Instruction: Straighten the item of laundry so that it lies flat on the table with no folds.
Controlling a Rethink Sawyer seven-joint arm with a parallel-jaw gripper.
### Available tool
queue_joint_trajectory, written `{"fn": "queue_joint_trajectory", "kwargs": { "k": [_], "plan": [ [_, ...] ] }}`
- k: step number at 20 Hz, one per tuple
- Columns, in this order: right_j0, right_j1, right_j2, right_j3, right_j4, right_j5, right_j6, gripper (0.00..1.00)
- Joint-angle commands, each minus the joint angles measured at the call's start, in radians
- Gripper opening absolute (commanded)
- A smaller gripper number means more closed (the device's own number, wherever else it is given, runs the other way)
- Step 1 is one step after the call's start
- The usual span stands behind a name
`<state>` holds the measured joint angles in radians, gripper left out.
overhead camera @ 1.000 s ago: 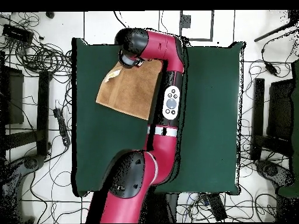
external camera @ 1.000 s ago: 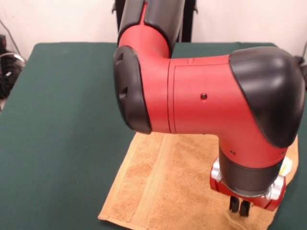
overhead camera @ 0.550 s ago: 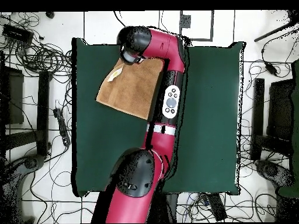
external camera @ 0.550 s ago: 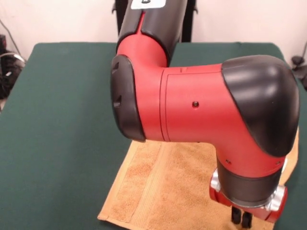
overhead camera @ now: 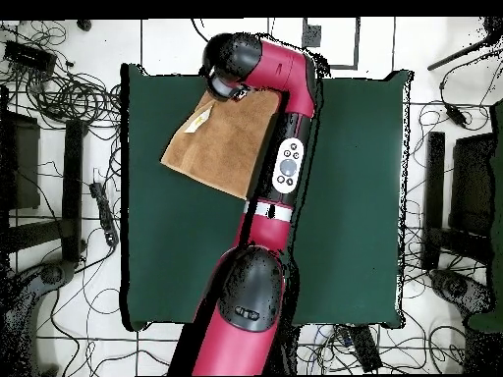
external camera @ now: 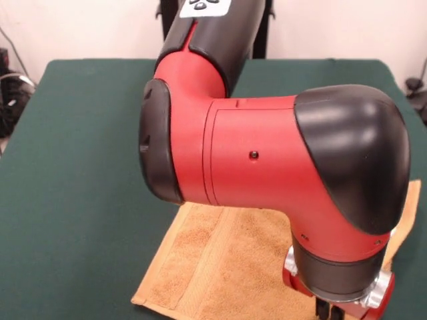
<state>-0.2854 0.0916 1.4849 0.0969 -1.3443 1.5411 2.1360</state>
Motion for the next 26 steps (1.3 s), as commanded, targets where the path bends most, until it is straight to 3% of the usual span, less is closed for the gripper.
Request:
{"fn": "queue_joint_trajectory", "kwargs": {
  "k": [1, 6, 11, 18, 20, 21, 24, 26],
  "plan": [
    [-0.021, -0.046, 0.277, 0.012, -0.232, 0.178, 0.254, 0.00],
    [-0.024, -0.072, 0.389, -0.001, -0.409, 0.268, 0.235, 0.00],
    [-0.029, -0.067, 0.509, -0.014, -0.523, 0.236, 0.234, 0.00],
    [-0.026, -0.002, 0.608, -0.024, -0.543, -0.010, 0.273, 0.00],
    [-0.029, 0.005, 0.615, -0.020, -0.545, -0.037, 0.220, 0.00],
    [-0.033, 0.009, 0.639, -0.022, -0.567, -0.046, 0.196, 1.00],
    [-0.035, 0.012, 0.645, -0.028, -0.558, -0.058, 0.286, 1.00],
    [-0.040, 0.009, 0.647, -0.028, -0.565, -0.053, 0.280, 1.00]
  ]
}}
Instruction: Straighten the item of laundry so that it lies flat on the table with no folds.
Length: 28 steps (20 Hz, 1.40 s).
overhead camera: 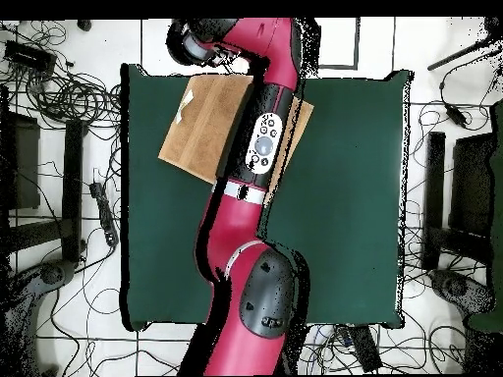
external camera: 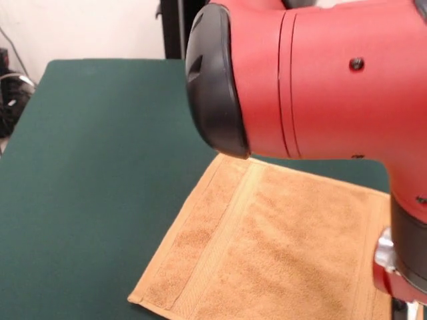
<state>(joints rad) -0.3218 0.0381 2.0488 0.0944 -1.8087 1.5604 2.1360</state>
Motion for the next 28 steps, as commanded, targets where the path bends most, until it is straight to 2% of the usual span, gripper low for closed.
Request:
{"fn": "queue_joint_trajectory", "kwargs": {
  "k": [1, 8, 11, 12, 14, 19, 22, 28],
  "plan": [
    [-0.008, 0.064, 0.095, -0.028, -0.106, -0.076, 0.276, 1.00],
    [-0.025, 0.067, 0.091, -0.025, -0.101, -0.068, 0.255, 1.00],
    [-0.033, 0.038, 0.055, -0.015, -0.120, 0.057, 0.202, 1.00],
    [-0.033, 0.022, 0.011, -0.004, -0.111, 0.107, 0.185, 1.00],
    [-0.037, 0.005, -0.066, 0.020, -0.085, 0.127, 0.157, 1.00],
    [-0.042, -0.007, -0.176, 0.065, -0.025, 0.116, 0.130, 1.00],
    [-0.046, -0.013, -0.260, 0.113, 0.020, 0.090, 0.102, 1.00],
    [-0.082, -0.026, -0.429, 0.254, 0.186, 0.007, 0.131, 1.00]
  ]
}}
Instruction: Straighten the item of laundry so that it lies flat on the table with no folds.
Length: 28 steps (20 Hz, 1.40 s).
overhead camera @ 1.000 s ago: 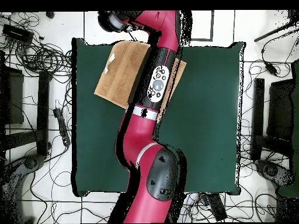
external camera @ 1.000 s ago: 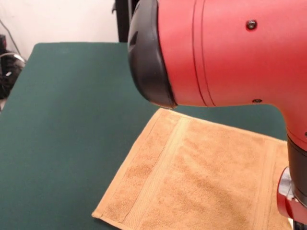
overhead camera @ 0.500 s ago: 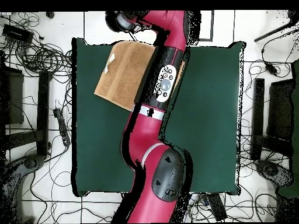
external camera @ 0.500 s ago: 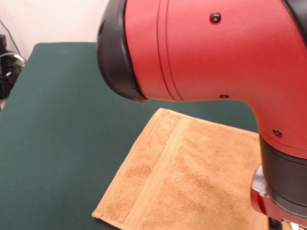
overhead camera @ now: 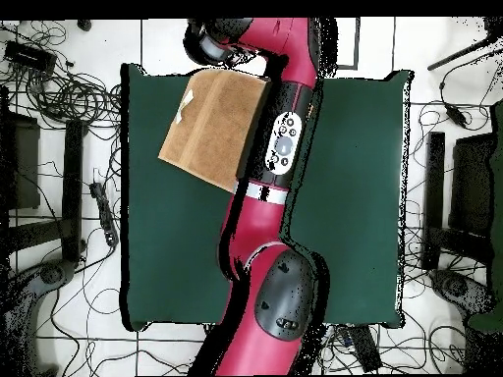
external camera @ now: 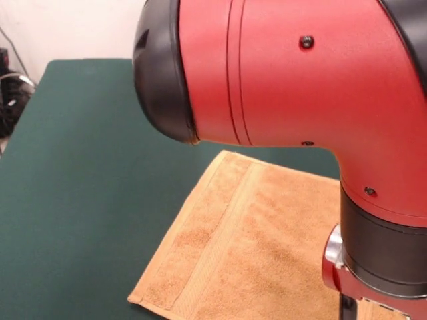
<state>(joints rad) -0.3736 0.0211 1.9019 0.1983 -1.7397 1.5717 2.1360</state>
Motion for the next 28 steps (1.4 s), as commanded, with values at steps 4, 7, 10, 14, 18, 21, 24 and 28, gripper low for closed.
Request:
{"fn": "queue_joint_trajectory", "kwargs": {
  "k": [4, 7, 10, 14, 18, 21, 24, 28],
  "plan": [
    [-0.079, -0.037, -0.419, 0.314, 0.245, -0.071, 0.223, 1.00],
    [-0.130, -0.087, -0.519, 0.482, 0.331, -0.122, 0.315, 1.00],
    [-0.157, -0.123, -0.573, 0.569, 0.388, -0.150, 0.353, 1.00],
    [-0.164, -0.146, -0.626, 0.602, 0.432, -0.185, 0.324, 1.00],
    [-0.142, -0.151, -0.666, 0.564, 0.456, -0.202, 0.274, 1.00],
    [-0.132, -0.150, -0.697, 0.555, 0.480, -0.234, 0.238, 1.00],
    [-0.124, -0.152, -0.731, 0.556, 0.498, -0.272, 0.234, 1.00],
    [-0.106, -0.161, -0.772, 0.535, 0.524, -0.276, 0.227, 1.00]
  ]
}}
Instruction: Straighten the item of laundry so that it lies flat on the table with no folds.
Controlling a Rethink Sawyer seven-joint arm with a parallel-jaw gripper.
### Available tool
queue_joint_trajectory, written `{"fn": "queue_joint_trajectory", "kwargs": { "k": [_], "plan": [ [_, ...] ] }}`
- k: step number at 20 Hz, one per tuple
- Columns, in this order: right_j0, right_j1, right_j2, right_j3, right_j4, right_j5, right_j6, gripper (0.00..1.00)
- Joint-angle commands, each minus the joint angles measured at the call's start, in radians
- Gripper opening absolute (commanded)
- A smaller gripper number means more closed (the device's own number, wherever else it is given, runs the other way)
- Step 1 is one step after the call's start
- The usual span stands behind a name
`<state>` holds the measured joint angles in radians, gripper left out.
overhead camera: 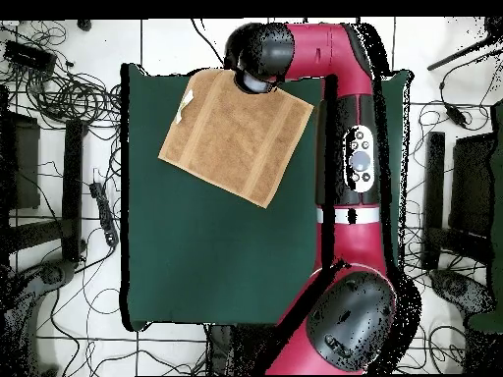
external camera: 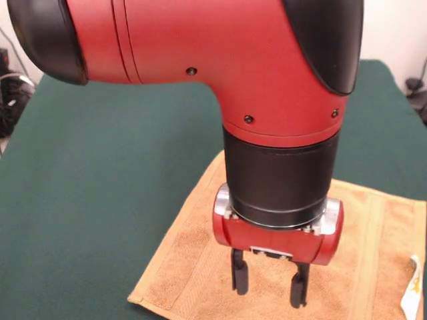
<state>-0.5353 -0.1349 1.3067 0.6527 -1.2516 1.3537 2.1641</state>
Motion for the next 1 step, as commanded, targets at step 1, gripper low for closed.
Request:
{"fn": "queue_joint_trajectory", "kwargs": {
  "k": [1],
  "plan": [
    [0.058, -0.007, -0.186, 0.078, 0.045, -0.057, 0.200, 1.00]
  ]
}}
